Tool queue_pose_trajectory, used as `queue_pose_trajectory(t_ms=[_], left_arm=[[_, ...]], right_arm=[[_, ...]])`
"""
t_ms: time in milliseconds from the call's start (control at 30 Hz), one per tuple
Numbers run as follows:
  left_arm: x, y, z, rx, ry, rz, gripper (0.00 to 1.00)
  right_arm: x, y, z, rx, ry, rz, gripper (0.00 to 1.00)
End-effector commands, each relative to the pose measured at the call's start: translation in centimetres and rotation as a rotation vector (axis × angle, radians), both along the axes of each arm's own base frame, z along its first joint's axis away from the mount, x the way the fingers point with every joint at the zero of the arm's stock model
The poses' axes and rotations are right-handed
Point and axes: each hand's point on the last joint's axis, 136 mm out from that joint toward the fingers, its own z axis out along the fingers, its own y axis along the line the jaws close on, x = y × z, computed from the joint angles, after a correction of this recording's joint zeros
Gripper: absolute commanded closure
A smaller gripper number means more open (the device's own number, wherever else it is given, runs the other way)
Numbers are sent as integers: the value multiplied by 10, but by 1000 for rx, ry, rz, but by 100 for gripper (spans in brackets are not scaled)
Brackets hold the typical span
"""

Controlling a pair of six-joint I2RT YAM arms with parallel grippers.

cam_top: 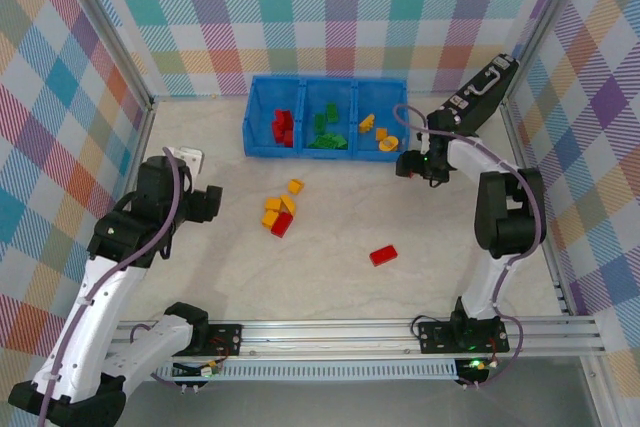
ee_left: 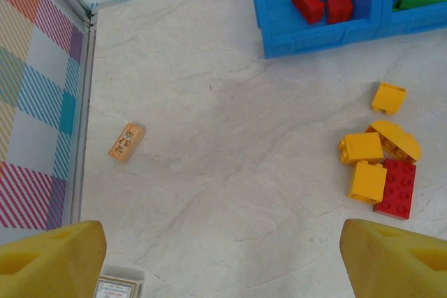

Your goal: Sort the legos into containers by color

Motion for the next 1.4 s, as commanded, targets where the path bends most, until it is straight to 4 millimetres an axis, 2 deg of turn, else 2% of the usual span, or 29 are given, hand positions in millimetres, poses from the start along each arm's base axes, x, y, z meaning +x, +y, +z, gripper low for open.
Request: queue_pose_trajectory(t_ms=[0,233,467,633,1033,1200,1367], left_arm=[[3,-2,-1,-22,-7,-1,13],[5,-4,2,-27,-9,-2,13],[8,-6,0,-35,-4,-3,13],[10,-7,-1,-35,-3,-5,13],[8,-4,2,-18,-10,-2,12],[6,-3,4,-16,-17,-3,12],[5,-2,4,-18,-21,-3,12]], right_arm=[[23,0,5,-19,-72,29,18],[33,3,-9,-86,-77,96,19],[43,9,-16,-108,-77,126,19],[45,10,-19,-127,-59,137,22],[37,16,-44,-206,21,182,43],[31,17,-49,-211,51,191,44],[19,16,-55,-210,84,197,39]])
